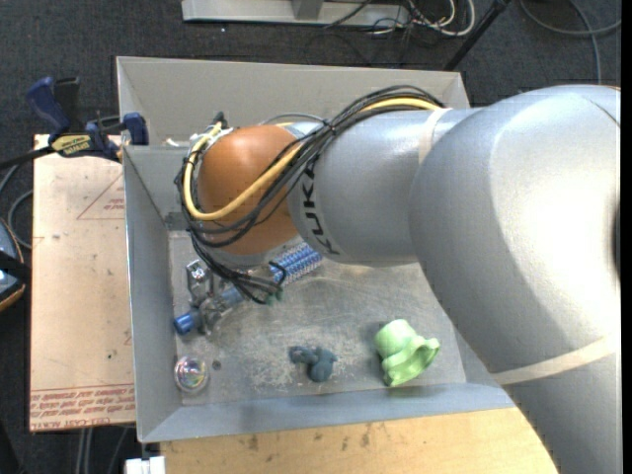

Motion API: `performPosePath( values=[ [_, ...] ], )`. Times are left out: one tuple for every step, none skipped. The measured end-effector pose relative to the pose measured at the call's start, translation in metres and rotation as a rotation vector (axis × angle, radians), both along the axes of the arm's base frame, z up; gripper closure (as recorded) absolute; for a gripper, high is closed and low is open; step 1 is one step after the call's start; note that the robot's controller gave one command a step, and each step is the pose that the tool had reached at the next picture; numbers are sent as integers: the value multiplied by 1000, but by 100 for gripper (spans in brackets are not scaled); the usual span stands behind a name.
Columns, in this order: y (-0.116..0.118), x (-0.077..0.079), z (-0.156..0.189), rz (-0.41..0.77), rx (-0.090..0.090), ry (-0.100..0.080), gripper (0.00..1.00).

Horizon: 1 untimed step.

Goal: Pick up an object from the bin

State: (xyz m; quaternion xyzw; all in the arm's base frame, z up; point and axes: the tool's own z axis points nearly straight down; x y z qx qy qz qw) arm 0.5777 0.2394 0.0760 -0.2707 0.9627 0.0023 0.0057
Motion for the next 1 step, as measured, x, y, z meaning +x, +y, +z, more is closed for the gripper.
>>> performPosePath(
  values=[
    [-1,1,189,24,-3,0,100]
  ],
)
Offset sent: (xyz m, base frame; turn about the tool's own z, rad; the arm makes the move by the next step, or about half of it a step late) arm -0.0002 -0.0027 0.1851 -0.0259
